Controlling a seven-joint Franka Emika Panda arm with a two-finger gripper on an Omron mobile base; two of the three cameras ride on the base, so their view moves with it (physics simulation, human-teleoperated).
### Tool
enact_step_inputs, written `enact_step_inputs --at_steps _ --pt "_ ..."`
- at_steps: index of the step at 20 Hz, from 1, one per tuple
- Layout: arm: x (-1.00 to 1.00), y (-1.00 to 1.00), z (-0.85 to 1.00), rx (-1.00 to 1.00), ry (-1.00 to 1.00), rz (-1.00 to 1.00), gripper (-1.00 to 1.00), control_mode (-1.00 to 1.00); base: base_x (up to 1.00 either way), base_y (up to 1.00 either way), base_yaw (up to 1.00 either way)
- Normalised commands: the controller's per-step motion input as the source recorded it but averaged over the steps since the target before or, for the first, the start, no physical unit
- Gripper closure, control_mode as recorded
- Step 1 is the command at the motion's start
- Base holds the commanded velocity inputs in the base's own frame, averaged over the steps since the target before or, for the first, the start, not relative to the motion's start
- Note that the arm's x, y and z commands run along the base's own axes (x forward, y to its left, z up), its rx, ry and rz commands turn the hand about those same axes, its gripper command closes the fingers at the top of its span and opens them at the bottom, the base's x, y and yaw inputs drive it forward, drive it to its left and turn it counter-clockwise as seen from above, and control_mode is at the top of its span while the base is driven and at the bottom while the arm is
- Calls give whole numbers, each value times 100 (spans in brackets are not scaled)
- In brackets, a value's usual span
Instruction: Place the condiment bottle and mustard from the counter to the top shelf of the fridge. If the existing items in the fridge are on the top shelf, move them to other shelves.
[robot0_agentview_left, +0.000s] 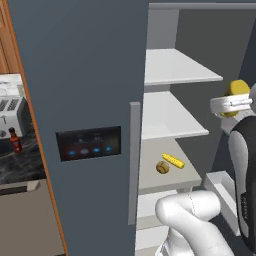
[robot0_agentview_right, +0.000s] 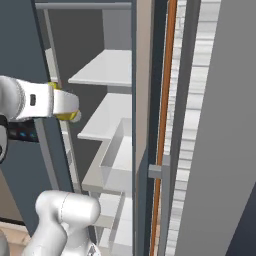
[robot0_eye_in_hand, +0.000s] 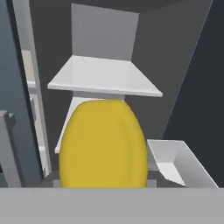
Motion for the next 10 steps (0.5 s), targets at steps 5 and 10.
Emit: enact_step_inputs --at_steps 5,10 --pt "100 -52 30 4 -5 6 100 -100 0 0 0" --pt "100 -29 1 0 -1 3 100 -100 0 0 0"
